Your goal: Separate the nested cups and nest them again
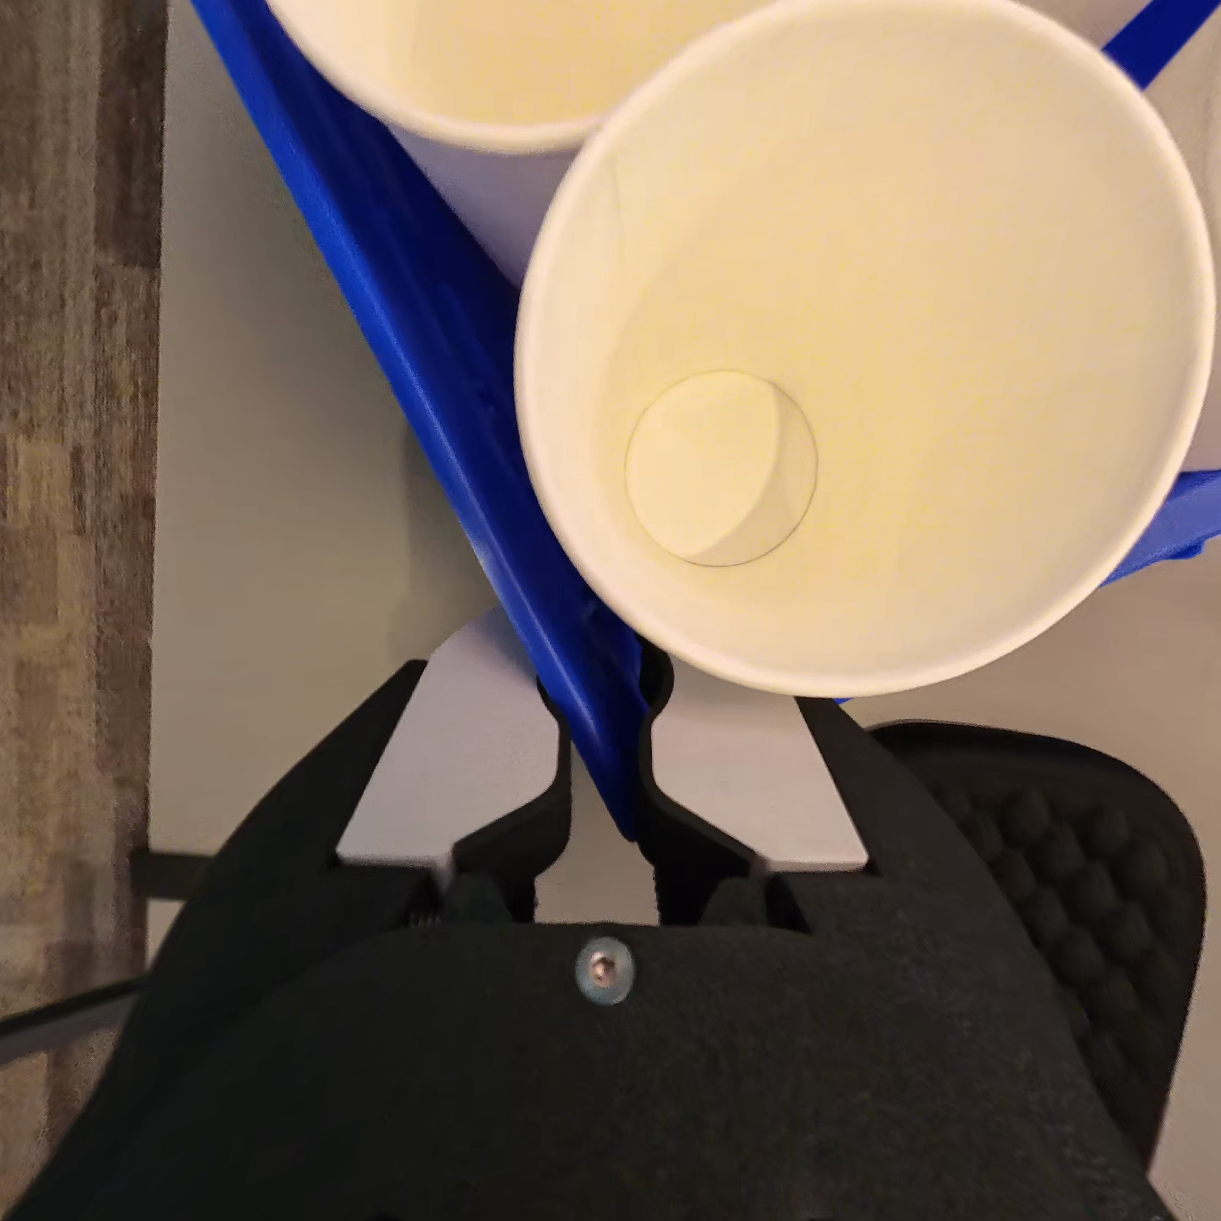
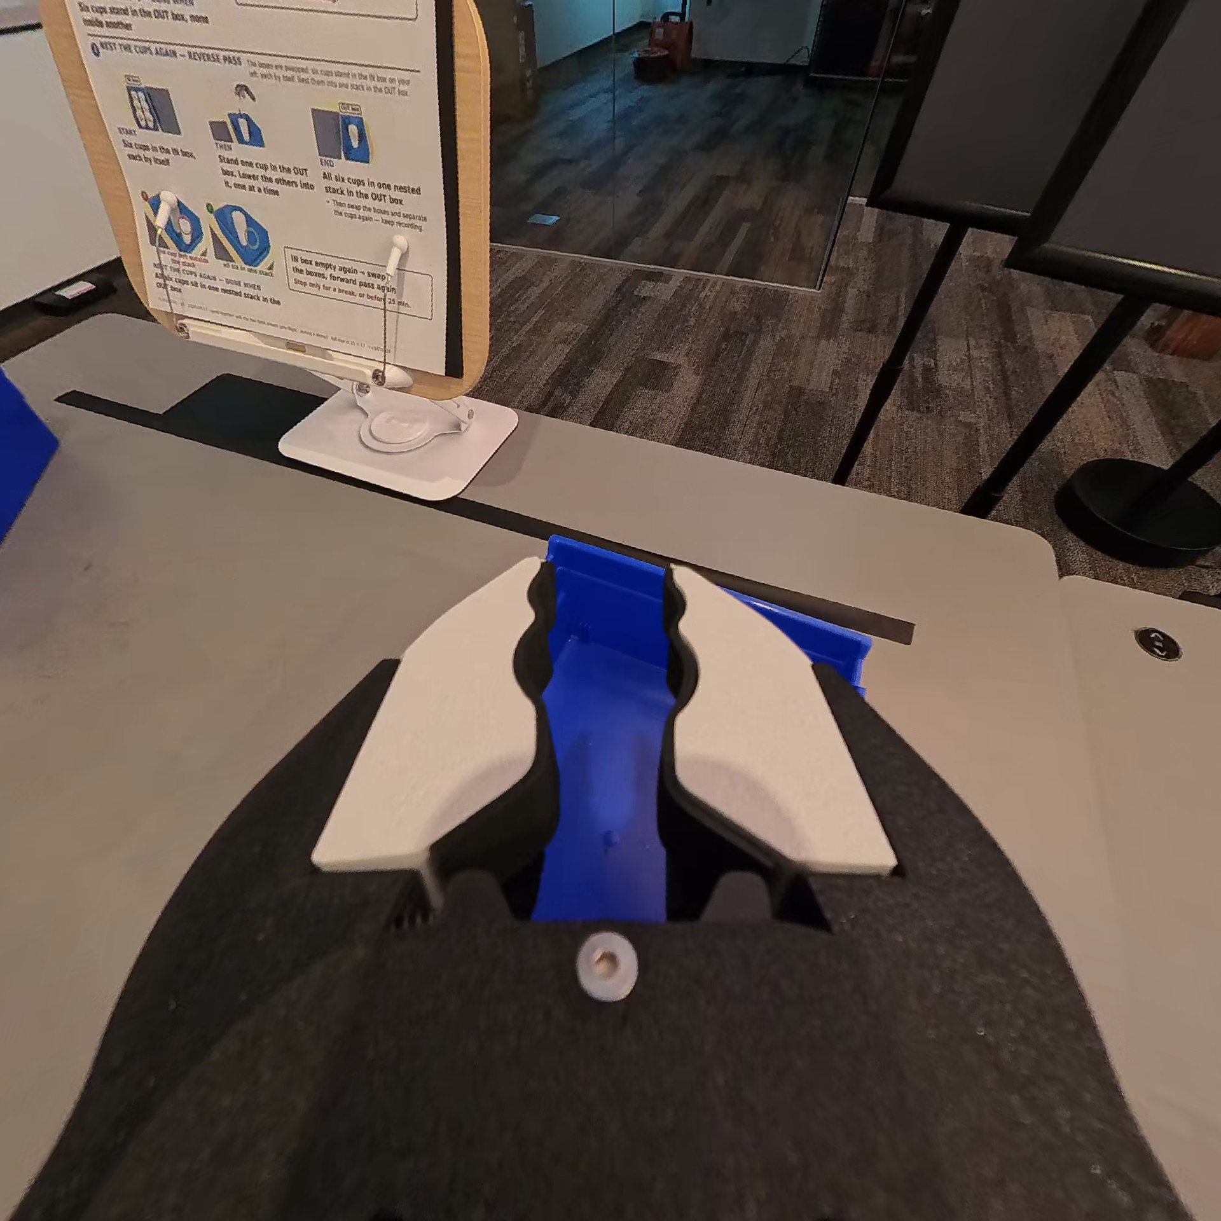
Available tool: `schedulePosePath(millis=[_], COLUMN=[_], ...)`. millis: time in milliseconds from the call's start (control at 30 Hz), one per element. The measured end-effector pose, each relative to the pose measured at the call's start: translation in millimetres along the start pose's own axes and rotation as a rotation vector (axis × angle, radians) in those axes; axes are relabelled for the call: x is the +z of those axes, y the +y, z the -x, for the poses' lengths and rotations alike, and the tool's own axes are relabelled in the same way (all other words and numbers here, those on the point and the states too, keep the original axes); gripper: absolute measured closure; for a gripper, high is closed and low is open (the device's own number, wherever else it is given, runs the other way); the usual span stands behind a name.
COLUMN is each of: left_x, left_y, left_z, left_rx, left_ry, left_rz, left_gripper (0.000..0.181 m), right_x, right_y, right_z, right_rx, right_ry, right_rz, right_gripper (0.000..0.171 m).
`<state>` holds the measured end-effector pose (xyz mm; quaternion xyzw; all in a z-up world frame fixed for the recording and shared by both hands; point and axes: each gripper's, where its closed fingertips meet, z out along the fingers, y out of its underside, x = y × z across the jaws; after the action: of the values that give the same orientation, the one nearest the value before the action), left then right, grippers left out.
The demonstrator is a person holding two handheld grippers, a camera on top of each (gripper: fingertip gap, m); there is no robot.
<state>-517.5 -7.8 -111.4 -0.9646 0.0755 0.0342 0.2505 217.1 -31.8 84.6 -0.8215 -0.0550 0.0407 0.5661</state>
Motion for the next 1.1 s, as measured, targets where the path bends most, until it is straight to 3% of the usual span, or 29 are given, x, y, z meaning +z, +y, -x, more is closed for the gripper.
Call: schedulePosePath(millis=[300, 533, 1100], left_x=[8, 11, 11], left_y=[-16, -21, -14], left_z=[-23, -24, 1], left_rx=[0.356, 0.523, 0.538], left_ry=[0.151, 0.229, 0.241], left_rz=[0.028, 0.034, 0.032], left_gripper=[0.156, 0.154, 0.163], right_x=[7, 10, 15], right_y=[7, 9, 19], right_z=[5, 8, 3], right_rx=[-0.031, -0.073, -0.085], right_ry=[0.008, 0.021, 0.051], right_rz=[0.043, 0.066, 0.113], right_gripper=[0.140, 0.140, 0.141])
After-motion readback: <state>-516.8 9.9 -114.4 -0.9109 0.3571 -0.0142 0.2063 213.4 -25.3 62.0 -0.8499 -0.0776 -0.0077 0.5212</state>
